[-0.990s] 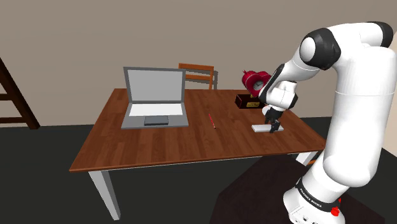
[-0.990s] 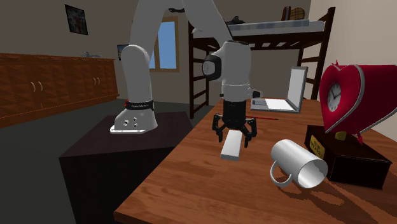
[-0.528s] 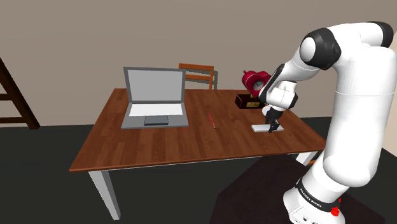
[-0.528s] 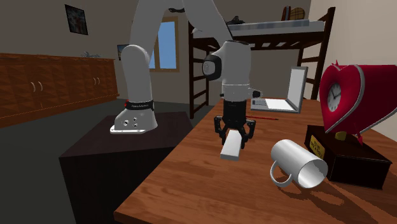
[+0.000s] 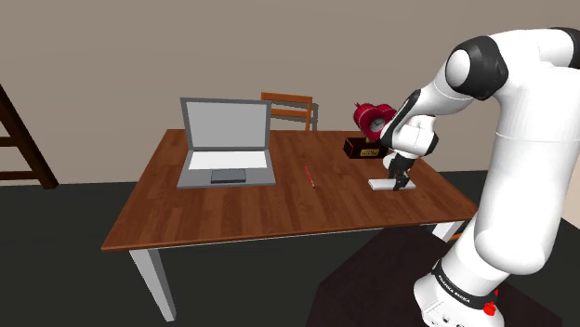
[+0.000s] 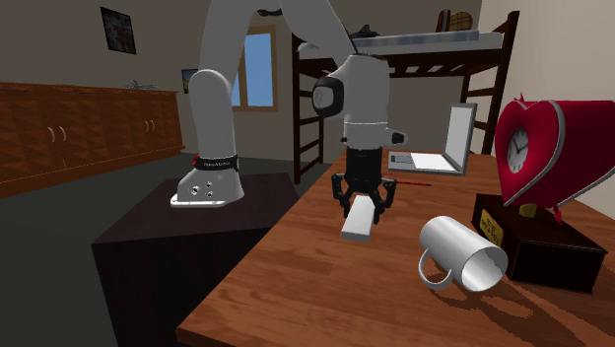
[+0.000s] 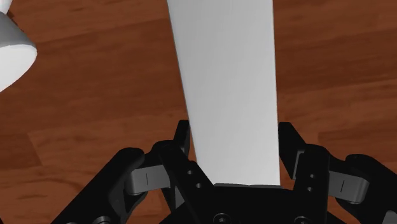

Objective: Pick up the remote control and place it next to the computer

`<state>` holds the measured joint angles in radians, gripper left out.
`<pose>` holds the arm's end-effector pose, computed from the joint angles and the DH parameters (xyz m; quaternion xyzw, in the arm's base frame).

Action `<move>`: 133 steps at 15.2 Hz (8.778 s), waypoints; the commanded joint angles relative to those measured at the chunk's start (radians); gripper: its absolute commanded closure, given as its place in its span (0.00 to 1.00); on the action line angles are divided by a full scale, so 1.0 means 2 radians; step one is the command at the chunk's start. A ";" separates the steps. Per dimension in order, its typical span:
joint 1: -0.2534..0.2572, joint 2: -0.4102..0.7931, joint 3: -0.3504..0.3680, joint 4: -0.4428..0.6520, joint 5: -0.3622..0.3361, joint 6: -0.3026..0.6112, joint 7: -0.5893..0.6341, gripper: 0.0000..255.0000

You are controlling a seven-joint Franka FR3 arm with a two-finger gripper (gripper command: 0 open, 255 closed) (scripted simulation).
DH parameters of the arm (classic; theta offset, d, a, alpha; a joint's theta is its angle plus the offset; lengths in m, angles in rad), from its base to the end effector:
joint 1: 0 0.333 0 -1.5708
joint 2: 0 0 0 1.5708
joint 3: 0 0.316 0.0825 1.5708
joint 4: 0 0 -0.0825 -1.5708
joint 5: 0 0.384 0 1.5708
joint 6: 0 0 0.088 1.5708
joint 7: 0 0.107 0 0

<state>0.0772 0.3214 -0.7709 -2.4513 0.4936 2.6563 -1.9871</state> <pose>0.3500 -0.3291 0.2078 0.9047 0.4260 0.0050 0.0090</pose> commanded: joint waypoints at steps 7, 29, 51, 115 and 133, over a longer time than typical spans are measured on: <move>0.055 -0.063 -0.072 -0.006 -0.098 -0.036 0.069 1.00; 0.070 -0.264 -0.095 0.031 -0.357 -0.189 0.257 1.00; 0.046 -0.347 -0.030 0.125 -0.394 -0.354 0.293 1.00; 0.208 -0.091 0.212 0.302 -0.229 -0.333 0.621 1.00; 0.204 -0.045 0.216 0.236 -0.208 -0.222 0.608 1.00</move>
<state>0.4860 0.2241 -0.3397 -1.9751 0.0740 2.1988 -0.7687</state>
